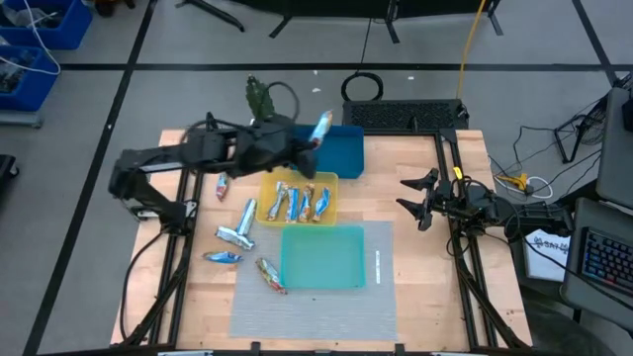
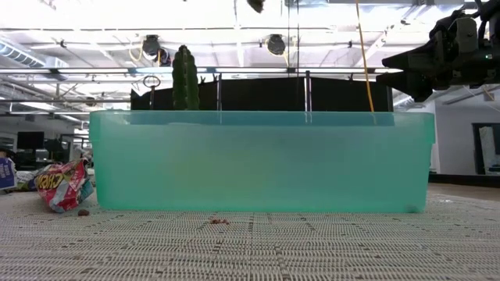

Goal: Pick and place Granola Bars by type
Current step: Put the red granola bar into the blue bin

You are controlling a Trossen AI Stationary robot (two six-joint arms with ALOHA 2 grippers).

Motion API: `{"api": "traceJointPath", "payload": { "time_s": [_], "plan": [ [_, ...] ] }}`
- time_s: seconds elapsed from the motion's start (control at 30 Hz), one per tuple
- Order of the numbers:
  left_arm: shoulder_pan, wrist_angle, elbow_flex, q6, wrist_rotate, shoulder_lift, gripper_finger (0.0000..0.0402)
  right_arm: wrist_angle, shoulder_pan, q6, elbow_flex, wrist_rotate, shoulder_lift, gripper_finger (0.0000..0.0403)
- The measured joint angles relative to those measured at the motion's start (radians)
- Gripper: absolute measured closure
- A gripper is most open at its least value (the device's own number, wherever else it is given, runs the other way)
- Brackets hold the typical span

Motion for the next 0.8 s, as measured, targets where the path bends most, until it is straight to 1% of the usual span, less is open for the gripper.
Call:
{"api": "traceJointPath", "payload": {
  "time_s": [0.2,0.37,0.5,0.63,0.8],
  "plan": [
    [0.053,0.026,0.135,-0.023,0.009,0.157,0.0391,0.0,0.0,0.0,0.0,0.0,0.0,0.0124],
    [0.118,0.03,0.208,-0.069,0.036,0.272,0.0391,0.0,0.0,0.0,0.0,0.0,0.0,0.0124],
    [0.178,0.026,0.216,-0.101,0.044,0.34,0.0391,0.0,0.0,0.0,0.0,0.0,0.0,0.0124],
    [0.226,0.009,0.216,-0.12,0.076,0.392,0.0391,0.0,0.0,0.0,0.0,0.0,0.0,0.0124],
    [0.261,0.008,0.216,-0.136,0.077,0.426,0.0391,0.0,0.0,0.0,0.0,0.0,0.0,0.0124]
  ]
}}
